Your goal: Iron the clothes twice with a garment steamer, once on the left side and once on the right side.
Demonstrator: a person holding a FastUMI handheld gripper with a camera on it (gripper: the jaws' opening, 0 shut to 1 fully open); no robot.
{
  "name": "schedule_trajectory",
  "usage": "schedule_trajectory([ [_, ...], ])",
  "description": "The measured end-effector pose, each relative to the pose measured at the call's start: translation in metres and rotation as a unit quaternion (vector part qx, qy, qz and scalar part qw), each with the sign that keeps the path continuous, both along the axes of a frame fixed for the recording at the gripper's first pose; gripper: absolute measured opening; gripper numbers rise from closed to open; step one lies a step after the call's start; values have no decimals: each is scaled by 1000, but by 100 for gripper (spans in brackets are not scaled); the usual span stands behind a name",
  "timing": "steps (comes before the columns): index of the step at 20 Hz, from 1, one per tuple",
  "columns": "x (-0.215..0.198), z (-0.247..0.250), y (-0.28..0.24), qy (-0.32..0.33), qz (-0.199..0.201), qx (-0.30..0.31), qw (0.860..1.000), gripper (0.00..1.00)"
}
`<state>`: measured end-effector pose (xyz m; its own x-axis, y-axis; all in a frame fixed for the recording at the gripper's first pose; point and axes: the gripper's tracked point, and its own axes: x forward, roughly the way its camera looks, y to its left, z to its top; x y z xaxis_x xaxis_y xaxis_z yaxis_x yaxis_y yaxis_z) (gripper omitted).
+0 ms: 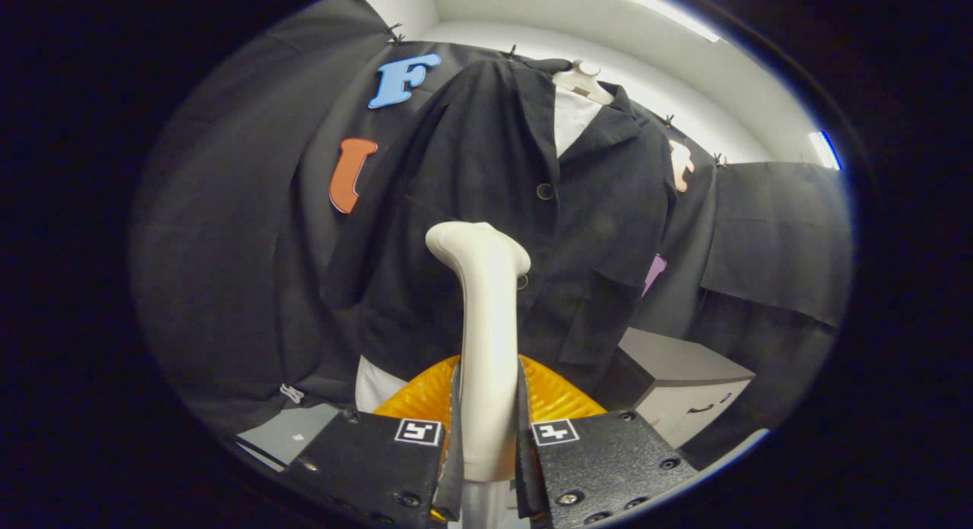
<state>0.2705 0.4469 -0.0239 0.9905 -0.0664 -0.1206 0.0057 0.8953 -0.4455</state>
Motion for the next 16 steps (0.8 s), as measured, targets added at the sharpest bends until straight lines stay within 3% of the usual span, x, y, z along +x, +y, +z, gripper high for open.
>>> schedule_trajectory([
  [16, -24, -88, -15, 92, -1, -27, 995, 30],
])
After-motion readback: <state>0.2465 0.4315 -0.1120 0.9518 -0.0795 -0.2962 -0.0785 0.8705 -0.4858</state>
